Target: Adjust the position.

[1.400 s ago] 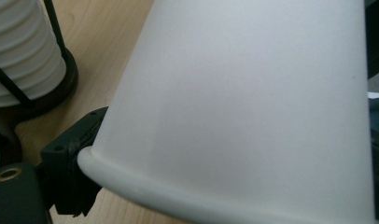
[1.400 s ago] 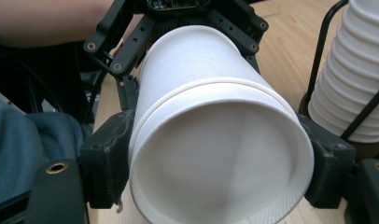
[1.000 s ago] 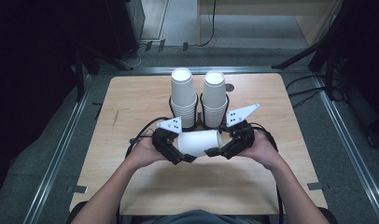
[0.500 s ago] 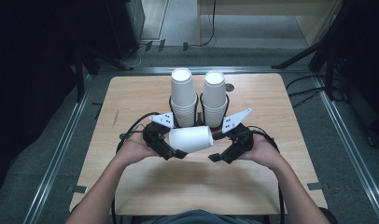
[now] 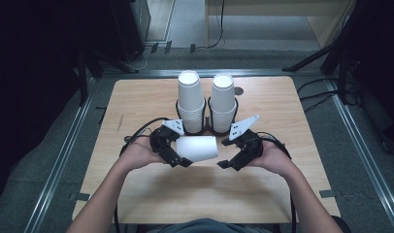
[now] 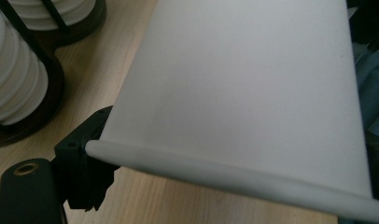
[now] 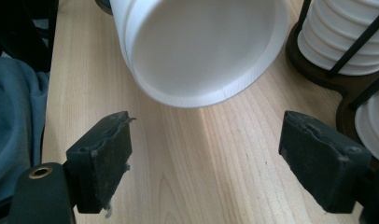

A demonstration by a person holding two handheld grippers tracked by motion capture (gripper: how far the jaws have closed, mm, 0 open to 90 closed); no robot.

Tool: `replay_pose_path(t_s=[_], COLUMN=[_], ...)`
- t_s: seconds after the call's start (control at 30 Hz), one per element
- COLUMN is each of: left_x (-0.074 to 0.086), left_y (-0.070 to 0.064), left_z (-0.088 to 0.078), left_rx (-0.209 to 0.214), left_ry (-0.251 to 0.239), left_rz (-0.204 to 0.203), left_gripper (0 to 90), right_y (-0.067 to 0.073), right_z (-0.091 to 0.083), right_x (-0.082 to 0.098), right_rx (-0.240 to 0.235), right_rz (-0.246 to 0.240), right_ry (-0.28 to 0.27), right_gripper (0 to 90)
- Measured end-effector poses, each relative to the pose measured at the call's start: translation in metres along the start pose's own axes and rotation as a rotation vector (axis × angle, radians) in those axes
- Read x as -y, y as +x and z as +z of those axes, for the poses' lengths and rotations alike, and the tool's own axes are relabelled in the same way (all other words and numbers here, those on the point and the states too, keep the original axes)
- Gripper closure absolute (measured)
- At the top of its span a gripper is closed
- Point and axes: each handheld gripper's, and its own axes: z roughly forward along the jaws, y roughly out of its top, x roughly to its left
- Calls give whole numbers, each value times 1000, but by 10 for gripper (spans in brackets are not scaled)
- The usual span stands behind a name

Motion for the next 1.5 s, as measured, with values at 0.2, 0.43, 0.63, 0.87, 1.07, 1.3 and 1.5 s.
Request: replay_pose_path(t_s=[0.2, 0.43, 0.63, 0.87, 1.07, 1.3, 1.5], left_x=[-3, -9, -17, -29, -32, -33, -29], left_y=[2, 0, 0, 1, -3, -5, -6], left_z=[7, 21, 29, 37, 48, 48, 46], left_rx=[-16, -12, -5, 5, 6, 3, -6], left_ry=[61, 136, 175, 194, 219, 221, 194], left_rz=[5, 25, 23, 43, 57, 52, 75], left_gripper=[103, 103, 103, 103, 103, 98, 78], right_y=[1, 1, 3, 1, 2, 5, 8], right_z=[2, 6, 11, 20, 29, 39, 38], right_x=[-2, -6, -10, -13, -14, -15, -15], right_rx=[1, 5, -9, -1, -7, -7, -4], right_rz=[-15, -36, -52, -66, -96, -124, -140], right_ry=[-4, -4, 3, 27, 55, 93, 93], right_gripper=[174, 173, 173, 174, 176, 197, 209])
